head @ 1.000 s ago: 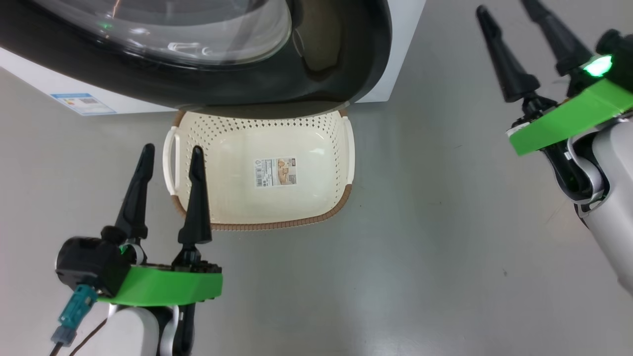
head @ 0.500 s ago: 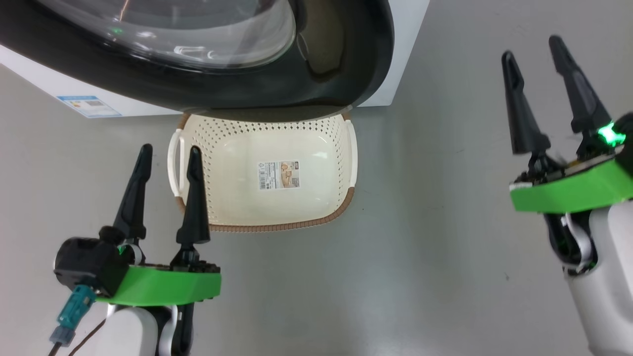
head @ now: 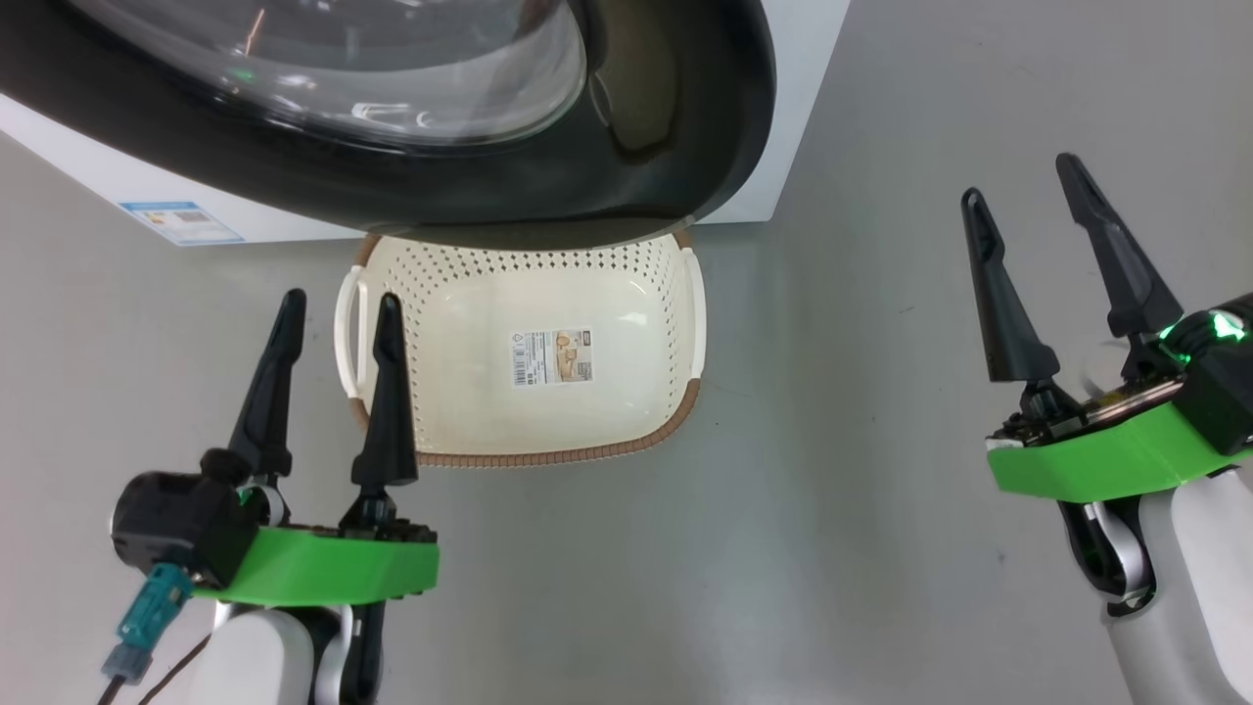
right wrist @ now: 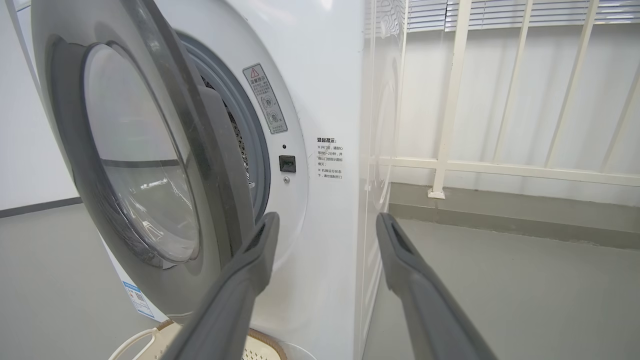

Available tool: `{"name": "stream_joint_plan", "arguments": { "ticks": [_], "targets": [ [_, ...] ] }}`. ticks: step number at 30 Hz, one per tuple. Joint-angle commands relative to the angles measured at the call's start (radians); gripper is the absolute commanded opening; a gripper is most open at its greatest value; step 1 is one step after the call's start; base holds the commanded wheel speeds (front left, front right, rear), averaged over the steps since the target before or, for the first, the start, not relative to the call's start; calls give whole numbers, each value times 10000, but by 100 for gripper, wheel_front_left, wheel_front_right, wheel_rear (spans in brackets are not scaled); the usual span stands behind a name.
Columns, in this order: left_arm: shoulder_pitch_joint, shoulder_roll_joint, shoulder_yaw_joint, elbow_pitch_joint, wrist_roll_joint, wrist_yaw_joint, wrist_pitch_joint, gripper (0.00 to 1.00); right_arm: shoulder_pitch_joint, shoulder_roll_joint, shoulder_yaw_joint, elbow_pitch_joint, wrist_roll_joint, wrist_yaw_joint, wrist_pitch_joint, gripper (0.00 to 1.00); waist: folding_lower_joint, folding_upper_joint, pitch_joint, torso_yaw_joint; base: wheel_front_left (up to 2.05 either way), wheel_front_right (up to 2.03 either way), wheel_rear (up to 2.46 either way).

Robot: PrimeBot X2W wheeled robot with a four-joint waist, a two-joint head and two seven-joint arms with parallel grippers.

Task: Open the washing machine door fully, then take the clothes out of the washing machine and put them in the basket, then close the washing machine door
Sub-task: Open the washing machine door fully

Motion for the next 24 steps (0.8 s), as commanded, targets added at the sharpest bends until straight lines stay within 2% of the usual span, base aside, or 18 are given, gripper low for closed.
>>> {"name": "stream_joint_plan", "arguments": {
  "ticks": [1,24],
  "targets": [
    [174,177,308,-187,42,-35,-90,100,248,79,124,-269,-83,65,-62,100,0,0,-18,-12,0,0,0],
    [286,177,345,-7,95,-72,-90,100,561,164,193,-132,-154,65,-62,100,0,0,-305,-58,0,0,0]
  ]
}}
